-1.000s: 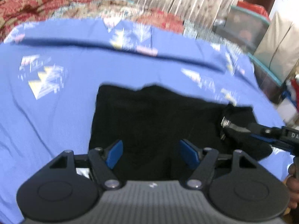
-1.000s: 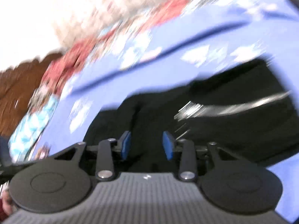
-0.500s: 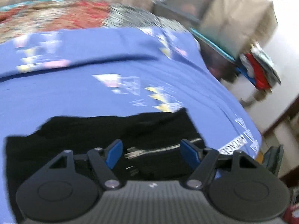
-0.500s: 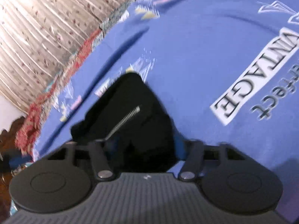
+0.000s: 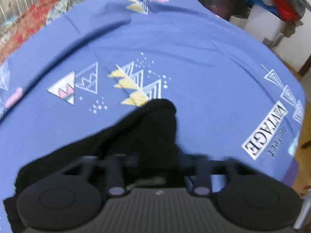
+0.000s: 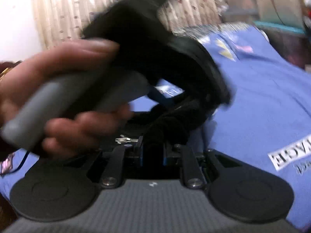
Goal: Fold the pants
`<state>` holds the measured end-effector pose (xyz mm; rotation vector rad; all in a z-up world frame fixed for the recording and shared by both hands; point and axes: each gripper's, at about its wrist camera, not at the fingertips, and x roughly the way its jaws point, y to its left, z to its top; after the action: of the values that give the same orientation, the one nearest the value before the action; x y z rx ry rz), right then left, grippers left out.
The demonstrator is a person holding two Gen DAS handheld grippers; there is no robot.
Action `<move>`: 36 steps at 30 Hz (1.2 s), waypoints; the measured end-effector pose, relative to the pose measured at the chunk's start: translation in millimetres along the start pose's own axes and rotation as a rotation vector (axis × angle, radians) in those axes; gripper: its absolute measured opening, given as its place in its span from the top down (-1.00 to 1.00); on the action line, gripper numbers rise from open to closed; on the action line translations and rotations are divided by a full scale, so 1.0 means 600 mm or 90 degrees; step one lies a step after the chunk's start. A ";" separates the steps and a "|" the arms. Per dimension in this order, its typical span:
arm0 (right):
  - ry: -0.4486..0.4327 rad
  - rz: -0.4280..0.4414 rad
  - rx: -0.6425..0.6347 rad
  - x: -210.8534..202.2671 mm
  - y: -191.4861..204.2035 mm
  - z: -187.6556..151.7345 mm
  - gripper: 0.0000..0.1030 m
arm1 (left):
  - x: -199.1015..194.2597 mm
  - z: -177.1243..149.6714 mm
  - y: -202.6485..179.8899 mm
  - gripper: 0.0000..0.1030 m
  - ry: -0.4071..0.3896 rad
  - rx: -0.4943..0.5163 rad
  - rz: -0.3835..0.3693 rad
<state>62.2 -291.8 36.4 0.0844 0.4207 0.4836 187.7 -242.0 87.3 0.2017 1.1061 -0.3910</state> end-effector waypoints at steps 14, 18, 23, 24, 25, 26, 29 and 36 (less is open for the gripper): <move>0.015 0.143 -0.003 0.015 0.113 0.040 0.66 | -0.200 -0.123 0.280 0.74 -0.161 -0.233 -0.139; 0.044 0.213 -0.046 0.038 0.203 0.062 0.66 | -0.253 -0.194 0.372 0.75 -0.205 -0.287 -0.131; 0.114 0.261 -0.114 0.095 0.322 0.050 0.65 | -0.252 -0.297 0.472 0.75 -0.216 -0.375 -0.090; 0.132 0.263 -0.128 0.113 0.340 0.040 0.63 | -0.238 -0.317 0.492 0.71 -0.210 -0.403 -0.081; 0.157 0.264 -0.144 0.133 0.358 0.025 0.57 | -0.220 -0.335 0.508 0.67 -0.202 -0.425 -0.060; 0.189 0.261 -0.169 0.155 0.374 0.006 0.40 | -0.196 -0.351 0.522 0.50 -0.185 -0.443 -0.030; 0.255 0.267 -0.224 0.173 0.395 -0.030 0.21 | -0.128 -0.393 0.552 0.28 -0.104 -0.494 0.011; 0.129 0.255 -0.135 0.077 0.285 0.043 0.18 | -0.158 -0.457 0.553 -0.18 -0.198 -0.563 -0.085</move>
<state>36.0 -118.6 72.7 -0.0880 0.5516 0.9342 58.1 176.8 40.7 -0.6944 0.8950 -0.0205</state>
